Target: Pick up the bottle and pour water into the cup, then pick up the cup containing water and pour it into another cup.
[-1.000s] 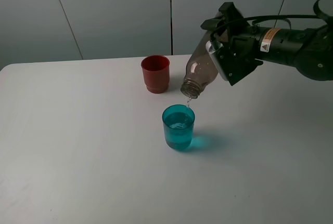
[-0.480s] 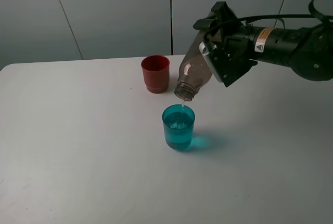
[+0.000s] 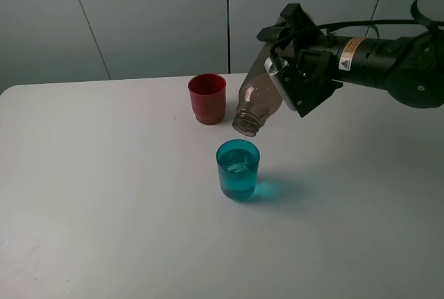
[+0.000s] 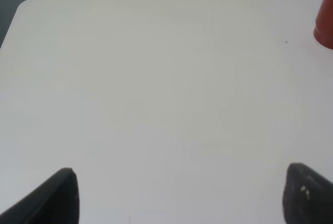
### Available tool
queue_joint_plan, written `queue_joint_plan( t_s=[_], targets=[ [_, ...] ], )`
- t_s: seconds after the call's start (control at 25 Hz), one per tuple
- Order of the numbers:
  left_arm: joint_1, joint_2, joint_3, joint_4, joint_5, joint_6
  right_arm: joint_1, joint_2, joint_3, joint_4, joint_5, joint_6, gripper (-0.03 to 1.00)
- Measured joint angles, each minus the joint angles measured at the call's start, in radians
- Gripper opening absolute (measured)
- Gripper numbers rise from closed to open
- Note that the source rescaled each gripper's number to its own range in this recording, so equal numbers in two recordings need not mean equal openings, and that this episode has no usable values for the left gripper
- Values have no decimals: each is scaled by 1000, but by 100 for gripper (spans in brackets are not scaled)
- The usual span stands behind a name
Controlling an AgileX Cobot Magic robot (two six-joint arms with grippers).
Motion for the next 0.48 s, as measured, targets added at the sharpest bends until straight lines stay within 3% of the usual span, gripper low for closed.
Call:
queue_joint_plan(
  t_s=[0.48],
  targets=[
    [0,0,0,0,0,2,0,0,0,4,2,6,0]
  ],
)
